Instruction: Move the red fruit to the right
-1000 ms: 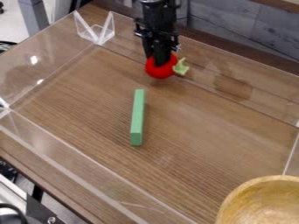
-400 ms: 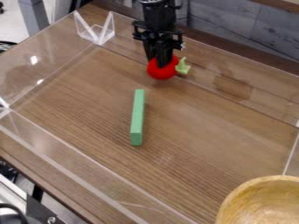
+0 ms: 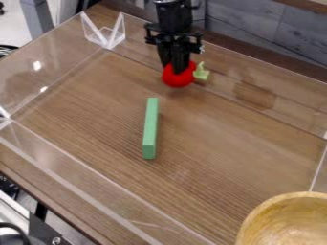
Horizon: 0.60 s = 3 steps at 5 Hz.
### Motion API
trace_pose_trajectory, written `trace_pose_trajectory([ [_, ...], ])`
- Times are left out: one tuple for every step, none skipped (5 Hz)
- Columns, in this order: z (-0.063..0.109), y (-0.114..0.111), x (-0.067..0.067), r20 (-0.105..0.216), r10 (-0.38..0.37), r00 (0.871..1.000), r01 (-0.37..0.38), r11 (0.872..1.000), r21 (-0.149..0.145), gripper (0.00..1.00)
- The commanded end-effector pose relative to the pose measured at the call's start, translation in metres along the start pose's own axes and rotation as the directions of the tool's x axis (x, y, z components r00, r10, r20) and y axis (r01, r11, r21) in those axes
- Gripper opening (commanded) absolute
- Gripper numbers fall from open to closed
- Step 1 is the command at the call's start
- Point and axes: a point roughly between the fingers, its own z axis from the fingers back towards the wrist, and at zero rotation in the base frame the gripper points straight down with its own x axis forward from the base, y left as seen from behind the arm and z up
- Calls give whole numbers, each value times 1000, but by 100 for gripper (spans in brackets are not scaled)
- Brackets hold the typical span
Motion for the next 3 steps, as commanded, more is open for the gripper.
trace_pose_trajectory([
  [26, -2, 0, 82, -33, 996, 31, 999, 23, 0],
  [24, 15, -7, 86, -28, 996, 27, 999, 17, 0],
  [20, 33, -14, 87, -20, 996, 19, 1000, 14, 0],
])
